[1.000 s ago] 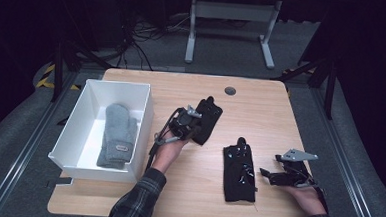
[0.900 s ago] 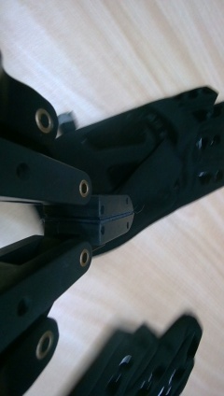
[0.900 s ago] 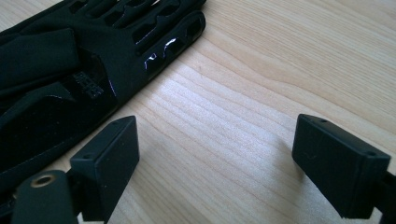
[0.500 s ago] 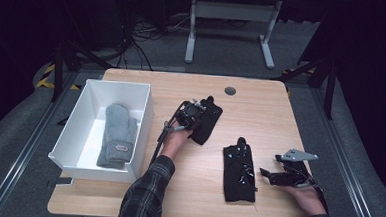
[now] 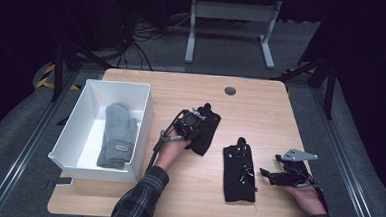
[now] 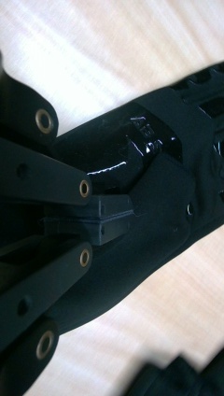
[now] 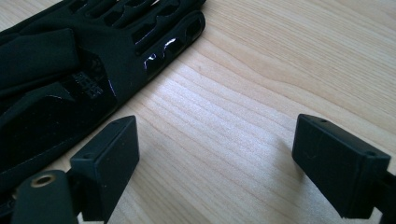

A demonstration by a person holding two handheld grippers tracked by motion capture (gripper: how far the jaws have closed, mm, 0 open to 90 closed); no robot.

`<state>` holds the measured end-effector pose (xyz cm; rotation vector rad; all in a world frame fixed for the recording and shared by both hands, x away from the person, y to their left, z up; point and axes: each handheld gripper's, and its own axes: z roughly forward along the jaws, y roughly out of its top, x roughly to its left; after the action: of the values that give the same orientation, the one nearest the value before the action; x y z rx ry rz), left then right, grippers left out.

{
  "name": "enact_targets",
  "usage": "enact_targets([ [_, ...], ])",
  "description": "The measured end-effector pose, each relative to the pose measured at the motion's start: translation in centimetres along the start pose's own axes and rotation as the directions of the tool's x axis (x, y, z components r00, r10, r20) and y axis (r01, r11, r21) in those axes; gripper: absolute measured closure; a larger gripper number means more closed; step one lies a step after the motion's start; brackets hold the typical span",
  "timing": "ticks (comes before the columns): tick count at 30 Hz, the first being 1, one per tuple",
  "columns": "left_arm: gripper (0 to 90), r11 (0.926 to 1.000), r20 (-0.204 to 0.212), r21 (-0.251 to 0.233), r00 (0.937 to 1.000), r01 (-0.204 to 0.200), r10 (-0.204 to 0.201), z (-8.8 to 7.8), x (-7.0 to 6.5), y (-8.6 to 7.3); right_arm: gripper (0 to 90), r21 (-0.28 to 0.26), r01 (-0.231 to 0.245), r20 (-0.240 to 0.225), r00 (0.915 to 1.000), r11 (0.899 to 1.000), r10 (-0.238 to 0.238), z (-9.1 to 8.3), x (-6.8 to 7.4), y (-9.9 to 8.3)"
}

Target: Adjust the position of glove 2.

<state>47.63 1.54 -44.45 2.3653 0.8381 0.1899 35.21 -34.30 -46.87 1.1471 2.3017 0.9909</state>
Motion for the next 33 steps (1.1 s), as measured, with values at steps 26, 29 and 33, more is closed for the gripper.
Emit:
enact_targets([
  [26, 90.0, 0.9980, 0.190, -0.019, 0.9798, -0.060, 0.063, -3.9, -7.7, -7.1, 15.4, -0.001, 0.002, 0.002, 1.0000, 1.000, -0.002, 0.0, 0.0, 0.0],
  [29, 90.0, 0.9975, 0.204, -0.034, 0.9767, -0.062, 0.068, -4.0, -8.3, -7.4, 15.4, -0.001, 0.001, 0.002, 1.0000, 1.000, -0.001, 0.0, 0.0, 0.0],
  [33, 84.8, 0.9946, 0.198, -0.093, 0.9781, -0.046, 0.064, -5.0, -8.0, -7.3, 15.4, -0.001, 0.002, 0.002, 1.0000, 1.000, -0.002, 0.0, 0.0, 0.0],
])
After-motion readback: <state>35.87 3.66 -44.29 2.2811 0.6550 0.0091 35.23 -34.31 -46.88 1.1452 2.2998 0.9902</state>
